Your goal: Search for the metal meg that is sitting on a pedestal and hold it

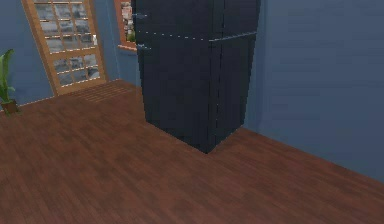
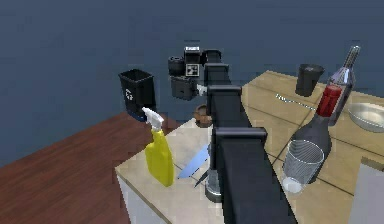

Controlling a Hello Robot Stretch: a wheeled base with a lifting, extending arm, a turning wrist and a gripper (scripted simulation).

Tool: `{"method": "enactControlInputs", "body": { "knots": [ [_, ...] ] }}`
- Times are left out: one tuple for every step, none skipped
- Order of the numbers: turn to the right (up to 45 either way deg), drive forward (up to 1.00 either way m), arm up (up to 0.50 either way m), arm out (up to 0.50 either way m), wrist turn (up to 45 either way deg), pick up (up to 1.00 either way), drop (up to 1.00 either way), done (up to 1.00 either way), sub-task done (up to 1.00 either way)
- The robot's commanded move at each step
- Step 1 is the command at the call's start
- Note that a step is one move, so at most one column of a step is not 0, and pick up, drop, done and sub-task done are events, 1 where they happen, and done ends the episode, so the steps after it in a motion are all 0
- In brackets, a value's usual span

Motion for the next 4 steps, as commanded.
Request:
{"method": "enactControlInputs", "body": {
  "knots": [
    [0.0,0.00,-0.10,0.00,0.0,0.00,0.00,0.00,0.00],
    [0.0,0.00,0.00,0.00,0.0,1.00,0.00,0.00,0.00],
    [0.0,0.00,0.10,0.00,0.0,0.00,0.00,0.00,0.00],
    [0.0,0.00,0.00,0.00,0.0,0.00,0.00,1.00,0.00]
  ]
}}
